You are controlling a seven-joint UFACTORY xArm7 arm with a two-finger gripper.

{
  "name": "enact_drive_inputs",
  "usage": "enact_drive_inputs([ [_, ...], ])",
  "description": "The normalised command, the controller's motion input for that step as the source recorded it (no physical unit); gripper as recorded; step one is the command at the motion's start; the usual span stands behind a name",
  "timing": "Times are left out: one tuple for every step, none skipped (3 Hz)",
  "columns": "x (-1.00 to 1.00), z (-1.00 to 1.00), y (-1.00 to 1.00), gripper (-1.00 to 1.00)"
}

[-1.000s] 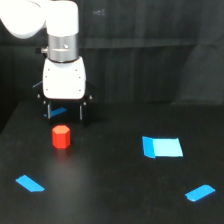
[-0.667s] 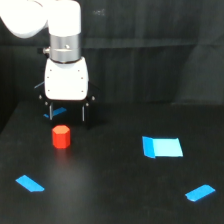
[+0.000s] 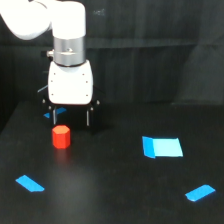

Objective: Pick up the red object from the table

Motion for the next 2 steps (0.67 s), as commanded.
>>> enact_drive_inputs([
  [0.26, -0.08, -0.6, 1.0],
  [0.13, -0.17, -0.5, 0.97],
])
